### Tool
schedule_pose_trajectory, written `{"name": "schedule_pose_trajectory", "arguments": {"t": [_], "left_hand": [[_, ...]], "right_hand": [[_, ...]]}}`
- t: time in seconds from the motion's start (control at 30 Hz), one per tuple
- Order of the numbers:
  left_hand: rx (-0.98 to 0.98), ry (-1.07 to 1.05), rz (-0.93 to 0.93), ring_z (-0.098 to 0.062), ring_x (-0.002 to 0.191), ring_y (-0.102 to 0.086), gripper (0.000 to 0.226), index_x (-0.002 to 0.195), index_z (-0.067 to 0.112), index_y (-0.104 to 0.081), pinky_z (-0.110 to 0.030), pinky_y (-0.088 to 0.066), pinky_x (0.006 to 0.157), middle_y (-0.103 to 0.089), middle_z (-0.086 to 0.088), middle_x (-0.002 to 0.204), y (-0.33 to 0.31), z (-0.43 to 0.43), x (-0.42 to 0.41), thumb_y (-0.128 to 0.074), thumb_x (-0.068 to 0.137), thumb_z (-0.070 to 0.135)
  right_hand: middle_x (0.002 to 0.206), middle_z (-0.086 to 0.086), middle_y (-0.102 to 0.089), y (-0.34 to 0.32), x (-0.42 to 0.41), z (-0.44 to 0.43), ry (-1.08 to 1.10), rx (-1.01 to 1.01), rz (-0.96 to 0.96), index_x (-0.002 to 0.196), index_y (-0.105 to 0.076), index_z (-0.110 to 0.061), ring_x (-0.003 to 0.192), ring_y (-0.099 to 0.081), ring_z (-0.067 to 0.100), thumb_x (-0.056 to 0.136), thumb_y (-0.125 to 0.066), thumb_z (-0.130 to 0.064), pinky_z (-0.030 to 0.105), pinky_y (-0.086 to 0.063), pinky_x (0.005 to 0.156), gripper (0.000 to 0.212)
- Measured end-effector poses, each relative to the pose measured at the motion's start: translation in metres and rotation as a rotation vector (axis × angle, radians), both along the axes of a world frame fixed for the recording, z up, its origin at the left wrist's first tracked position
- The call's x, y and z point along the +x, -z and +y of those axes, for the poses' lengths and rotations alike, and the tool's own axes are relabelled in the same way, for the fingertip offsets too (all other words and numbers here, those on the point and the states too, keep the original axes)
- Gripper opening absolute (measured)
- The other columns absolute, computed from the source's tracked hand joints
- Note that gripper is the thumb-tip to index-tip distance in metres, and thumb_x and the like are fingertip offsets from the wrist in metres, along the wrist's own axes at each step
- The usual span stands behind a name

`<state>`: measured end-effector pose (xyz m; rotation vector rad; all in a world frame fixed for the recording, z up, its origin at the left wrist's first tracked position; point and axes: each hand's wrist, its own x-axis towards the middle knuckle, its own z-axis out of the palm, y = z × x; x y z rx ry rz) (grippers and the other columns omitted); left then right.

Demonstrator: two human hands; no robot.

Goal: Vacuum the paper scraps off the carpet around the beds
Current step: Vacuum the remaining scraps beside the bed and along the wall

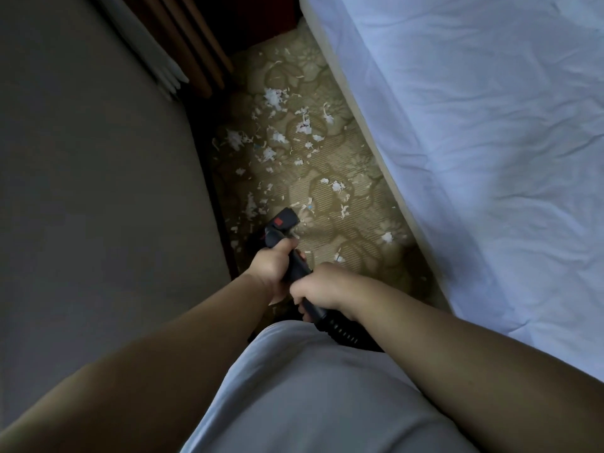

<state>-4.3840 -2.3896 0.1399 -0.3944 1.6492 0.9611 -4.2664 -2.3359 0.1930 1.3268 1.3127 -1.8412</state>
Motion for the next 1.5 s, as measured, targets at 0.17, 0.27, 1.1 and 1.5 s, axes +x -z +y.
{"name": "schedule_pose_trajectory", "arguments": {"t": [0.17,0.27,1.1,1.5], "left_hand": [[0.045,-0.061,-0.003,-0.023,0.059,-0.058,0.015,0.094,0.006,-0.059,-0.030,-0.052,0.053,-0.060,-0.008,0.070,-0.001,-0.025,0.079,-0.062,0.096,0.021],[0.055,-0.072,0.012,-0.023,0.056,-0.059,0.013,0.095,0.005,-0.060,-0.031,-0.052,0.053,-0.061,-0.008,0.066,-0.002,-0.029,0.141,-0.063,0.095,0.017],[-0.001,0.472,-0.195,-0.029,0.073,-0.063,0.014,0.096,0.000,-0.062,-0.044,-0.053,0.069,-0.065,-0.013,0.079,-0.027,0.003,0.471,-0.064,0.097,0.014],[0.057,0.432,-0.163,-0.028,0.071,-0.063,0.012,0.094,0.003,-0.054,-0.039,-0.053,0.059,-0.063,-0.015,0.081,-0.004,0.089,0.326,-0.062,0.097,0.011]], "right_hand": [[0.069,0.013,-0.070,0.002,0.074,-0.023,-0.042,0.007,-0.007,0.086,-0.069,-0.001,0.064,-0.071,0.027,0.082,-0.065,-0.008,0.033,-0.056,0.060,0.009],[0.071,0.014,-0.070,0.000,0.137,-0.031,-0.023,0.020,-0.019,0.091,-0.068,0.000,0.060,-0.070,0.025,0.083,-0.064,-0.007,0.031,-0.056,0.057,0.011],[0.078,0.015,-0.079,-0.029,0.475,-0.059,0.395,0.067,-0.225,0.094,-0.075,-0.001,0.079,-0.078,0.035,0.085,-0.071,-0.018,0.045,-0.064,0.083,0.020],[0.086,0.022,-0.078,-0.019,0.330,0.025,0.419,0.080,-0.202,0.102,-0.072,0.006,0.076,-0.074,0.037,0.085,-0.067,-0.015,0.044,-0.061,0.075,0.027]]}}
